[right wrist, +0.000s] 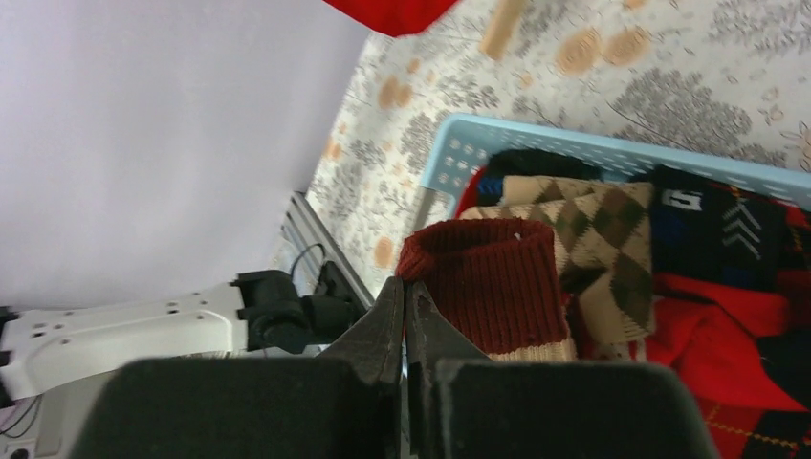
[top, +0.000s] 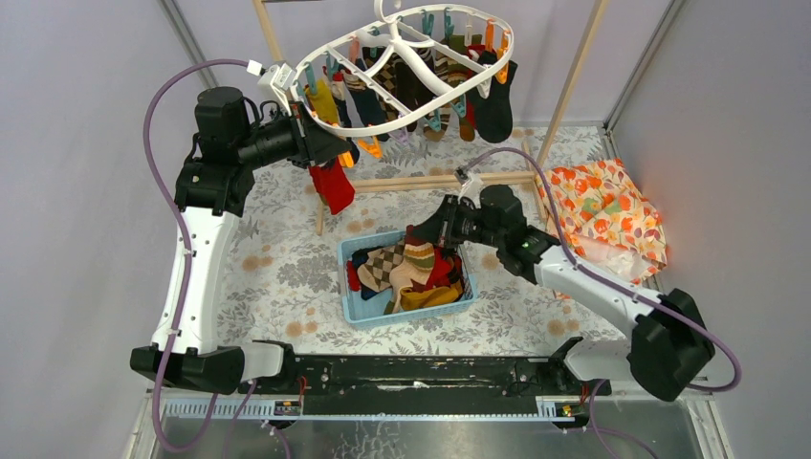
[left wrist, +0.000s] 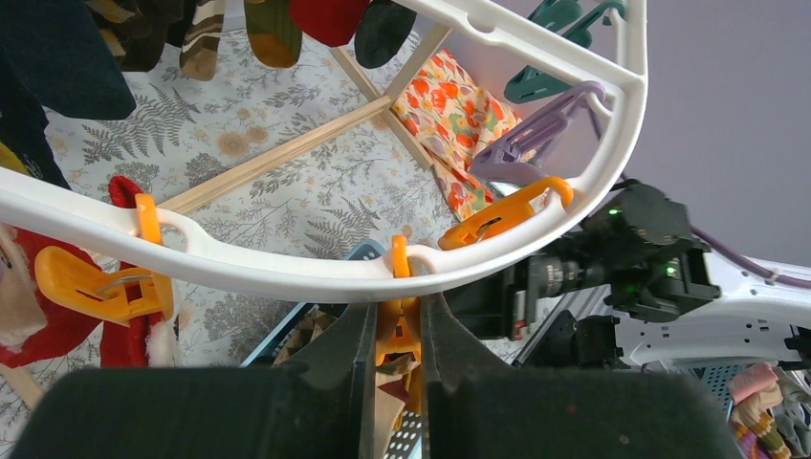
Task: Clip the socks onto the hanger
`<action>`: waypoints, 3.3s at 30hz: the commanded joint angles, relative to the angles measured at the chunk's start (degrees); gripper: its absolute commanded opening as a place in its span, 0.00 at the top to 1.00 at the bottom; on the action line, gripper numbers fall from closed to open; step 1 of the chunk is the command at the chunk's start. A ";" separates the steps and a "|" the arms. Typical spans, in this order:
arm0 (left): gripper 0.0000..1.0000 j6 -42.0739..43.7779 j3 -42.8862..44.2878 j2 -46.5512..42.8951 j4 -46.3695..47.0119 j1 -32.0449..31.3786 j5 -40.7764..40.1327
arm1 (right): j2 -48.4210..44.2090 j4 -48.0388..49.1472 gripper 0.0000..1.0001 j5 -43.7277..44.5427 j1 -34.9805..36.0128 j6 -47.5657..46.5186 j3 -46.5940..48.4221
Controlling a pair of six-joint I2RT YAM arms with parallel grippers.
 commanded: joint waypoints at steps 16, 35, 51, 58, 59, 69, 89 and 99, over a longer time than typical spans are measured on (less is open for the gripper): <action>0.94 0.06 -0.45 -0.72 1.99 0.07 1.89 | 7.66 -1.97 0.28 8.50 -0.39 -3.89 3.76; 0.94 -0.01 -0.48 -1.30 2.14 0.04 2.43 | 7.46 -29.96 0.18 33.29 0.98 -11.41 12.66; 0.94 -0.03 -1.17 -1.29 2.42 0.10 2.83 | 17.12 -33.81 0.38 40.02 5.38 -6.99 17.21; 0.94 0.41 -1.37 -1.51 2.43 0.05 2.72 | 17.76 -30.00 0.56 40.36 5.33 -5.93 15.82; 0.94 0.41 -1.36 -1.48 2.43 0.03 2.75 | 18.01 -29.66 0.59 40.71 5.32 -5.94 15.94; 0.94 0.15 -0.94 -1.51 2.43 0.04 2.83 | 11.75 -21.60 1.00 36.43 4.41 -8.67 13.08; 0.94 -4.33 -2.27 -3.02 6.87 0.30 8.02 | -4.38 20.33 1.00 -10.34 -3.15 5.03 10.44; 0.94 -8.86 -6.69 -4.21 13.00 0.57 12.82 | 7.76 49.51 1.00 -18.97 -3.03 24.71 7.18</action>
